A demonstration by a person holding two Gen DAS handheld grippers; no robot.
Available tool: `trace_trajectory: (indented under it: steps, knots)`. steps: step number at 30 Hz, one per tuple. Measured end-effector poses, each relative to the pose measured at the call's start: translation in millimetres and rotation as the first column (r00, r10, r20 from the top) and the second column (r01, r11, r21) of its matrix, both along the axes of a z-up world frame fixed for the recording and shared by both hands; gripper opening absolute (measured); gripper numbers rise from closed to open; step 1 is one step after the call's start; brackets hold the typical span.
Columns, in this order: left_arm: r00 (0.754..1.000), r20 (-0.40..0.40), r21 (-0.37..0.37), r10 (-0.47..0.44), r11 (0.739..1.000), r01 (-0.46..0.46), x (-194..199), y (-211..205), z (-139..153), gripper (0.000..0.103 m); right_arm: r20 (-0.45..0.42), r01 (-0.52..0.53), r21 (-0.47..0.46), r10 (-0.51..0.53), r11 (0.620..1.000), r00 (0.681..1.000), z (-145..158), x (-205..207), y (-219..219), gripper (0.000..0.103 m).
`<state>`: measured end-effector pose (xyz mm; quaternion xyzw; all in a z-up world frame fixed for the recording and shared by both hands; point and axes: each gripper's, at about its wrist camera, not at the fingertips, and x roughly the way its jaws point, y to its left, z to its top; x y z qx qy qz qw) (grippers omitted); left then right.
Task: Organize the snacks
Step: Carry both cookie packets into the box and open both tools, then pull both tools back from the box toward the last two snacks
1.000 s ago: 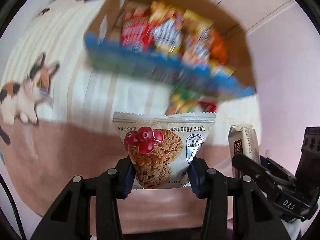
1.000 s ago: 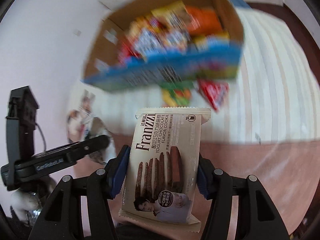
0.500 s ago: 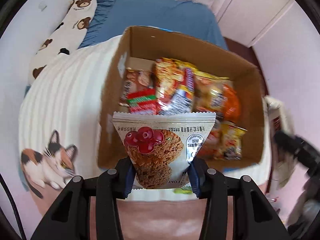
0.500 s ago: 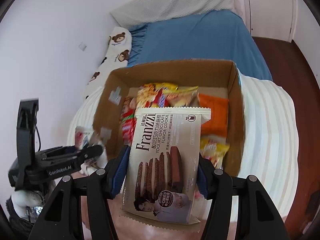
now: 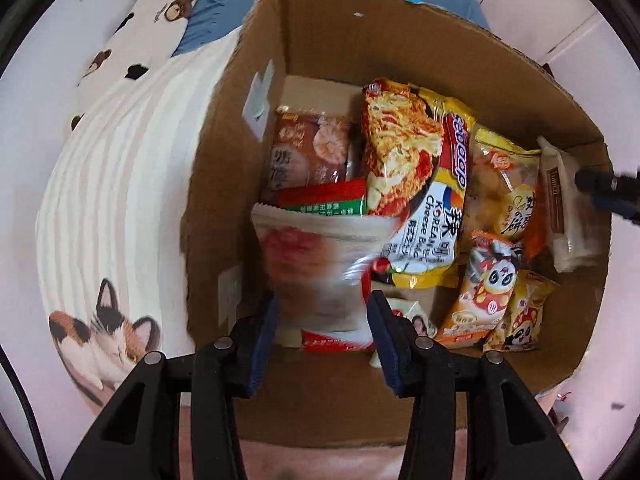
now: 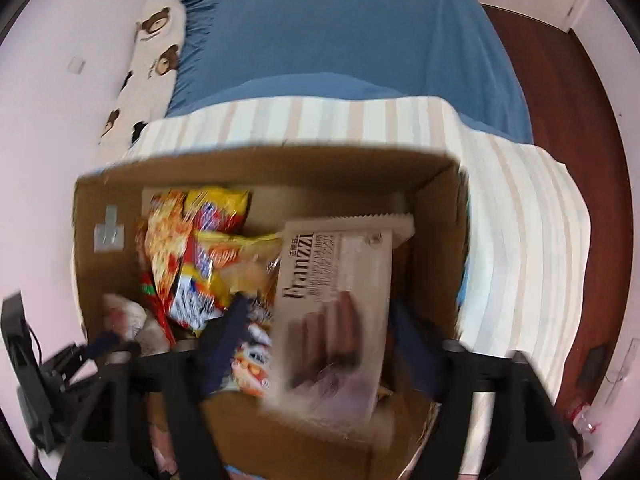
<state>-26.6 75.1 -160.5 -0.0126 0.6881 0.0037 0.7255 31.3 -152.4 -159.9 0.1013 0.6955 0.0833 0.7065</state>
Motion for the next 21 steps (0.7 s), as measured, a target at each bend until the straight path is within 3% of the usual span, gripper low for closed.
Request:
trace_trajectory:
  steps: [2,4,9,17,21]
  knots:
    - [1.0,0.011,-0.005,-0.013,1.0,0.013,2,-2,1,0.053,0.007,0.025,0.017,-0.025,1.0,1.0,5,0,-5,0.093]
    - [0.999,0.028,-0.012,-0.017,1.0,0.018,2,-3,4,0.075,0.026,0.048,0.049,-0.05,0.998,0.998,9,-4,-8,0.093]
    - [0.995,0.099,-0.006,-0.021,1.0,0.022,-1,-6,20,0.095,0.101,0.024,0.002,-0.024,1.0,0.995,23,-29,-1,0.098]
    - [0.982,0.185,-0.064,-0.038,0.997,0.051,-24,-21,47,0.098,0.262,-0.009,-0.108,0.037,0.994,0.964,47,-96,22,0.101]
    - [0.971,0.229,-0.021,-0.076,0.996,0.083,-43,-34,57,0.098,0.318,0.011,-0.113,0.026,0.994,0.948,61,-133,26,0.101]
